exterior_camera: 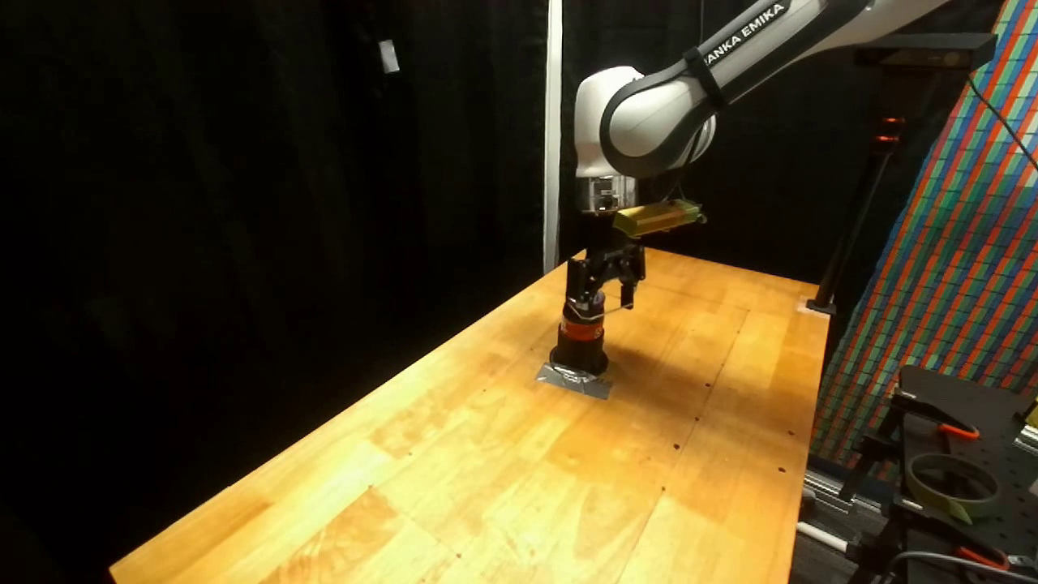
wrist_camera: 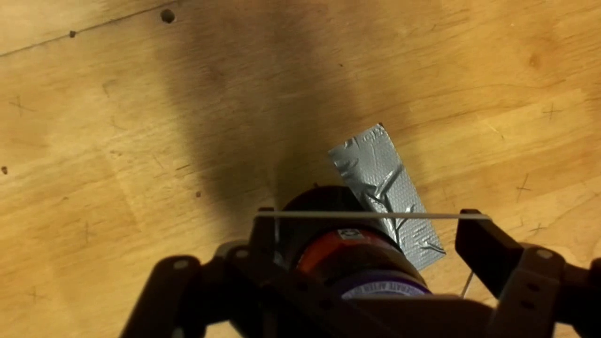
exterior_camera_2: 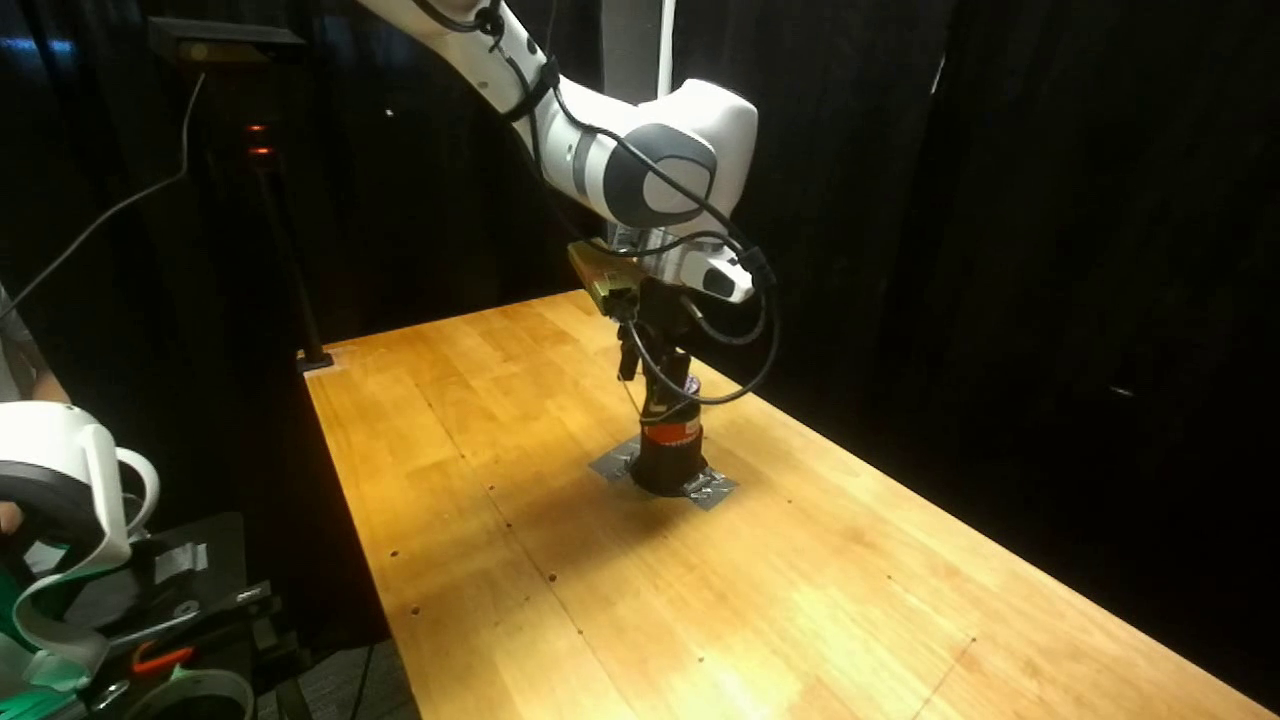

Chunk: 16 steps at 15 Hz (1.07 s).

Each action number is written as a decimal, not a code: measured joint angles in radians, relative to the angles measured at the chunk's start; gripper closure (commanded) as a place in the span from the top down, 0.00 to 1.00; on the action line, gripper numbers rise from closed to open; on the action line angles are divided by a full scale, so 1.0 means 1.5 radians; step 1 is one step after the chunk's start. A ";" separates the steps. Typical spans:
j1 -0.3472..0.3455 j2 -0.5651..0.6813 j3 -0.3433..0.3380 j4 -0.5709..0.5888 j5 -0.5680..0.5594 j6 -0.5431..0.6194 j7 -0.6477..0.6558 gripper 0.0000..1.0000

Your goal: Put the rubber band on the brown cup

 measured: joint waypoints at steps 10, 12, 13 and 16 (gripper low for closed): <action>0.001 -0.107 -0.003 -0.194 0.000 0.241 0.009 0.13; 0.001 -0.144 -0.001 -0.250 0.000 0.280 0.009 0.06; 0.001 -0.164 0.000 -0.279 0.000 0.308 0.009 0.03; 0.001 -0.210 0.008 -0.364 0.011 0.423 0.009 0.07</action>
